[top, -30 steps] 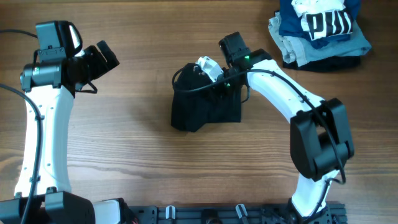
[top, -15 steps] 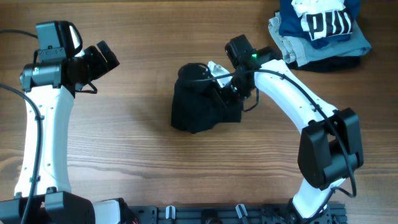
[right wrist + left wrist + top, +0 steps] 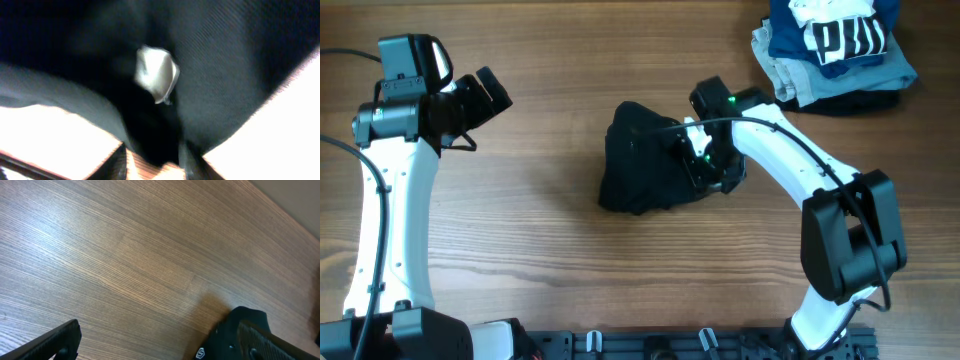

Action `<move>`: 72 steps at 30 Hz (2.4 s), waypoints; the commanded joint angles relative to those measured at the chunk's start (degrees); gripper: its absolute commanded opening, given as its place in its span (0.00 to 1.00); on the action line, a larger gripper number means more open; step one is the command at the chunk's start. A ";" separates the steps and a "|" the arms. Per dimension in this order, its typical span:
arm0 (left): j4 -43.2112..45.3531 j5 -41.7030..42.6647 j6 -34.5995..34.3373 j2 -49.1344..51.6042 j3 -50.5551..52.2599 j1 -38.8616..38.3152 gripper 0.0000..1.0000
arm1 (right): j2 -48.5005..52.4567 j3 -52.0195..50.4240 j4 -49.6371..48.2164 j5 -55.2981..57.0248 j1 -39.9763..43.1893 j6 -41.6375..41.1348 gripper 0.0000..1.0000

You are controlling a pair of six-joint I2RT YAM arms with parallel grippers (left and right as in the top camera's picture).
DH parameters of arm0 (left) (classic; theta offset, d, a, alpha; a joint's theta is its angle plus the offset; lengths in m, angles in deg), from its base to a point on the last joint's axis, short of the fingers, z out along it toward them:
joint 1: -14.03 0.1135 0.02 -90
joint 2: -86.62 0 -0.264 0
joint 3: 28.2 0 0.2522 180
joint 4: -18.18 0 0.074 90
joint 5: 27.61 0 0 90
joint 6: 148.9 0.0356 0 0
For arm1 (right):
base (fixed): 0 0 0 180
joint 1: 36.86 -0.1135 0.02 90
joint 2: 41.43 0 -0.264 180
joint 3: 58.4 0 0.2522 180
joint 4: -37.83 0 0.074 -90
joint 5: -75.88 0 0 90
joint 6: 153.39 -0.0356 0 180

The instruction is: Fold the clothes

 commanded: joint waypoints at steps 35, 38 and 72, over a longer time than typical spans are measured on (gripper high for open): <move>-0.96 -0.52 0.90 0.44 0.37 0.24 1.00 | 7.82 -6.36 -27.98 -17.42 9.42 -2.05 1.00; -0.98 -0.55 0.90 0.44 0.37 0.24 1.00 | 10.84 -6.38 -30.60 -23.41 9.16 -1.84 0.97; -1.07 -0.57 0.90 0.44 0.37 0.26 1.00 | -20.02 1.79 -47.56 -30.23 16.92 -21.35 0.04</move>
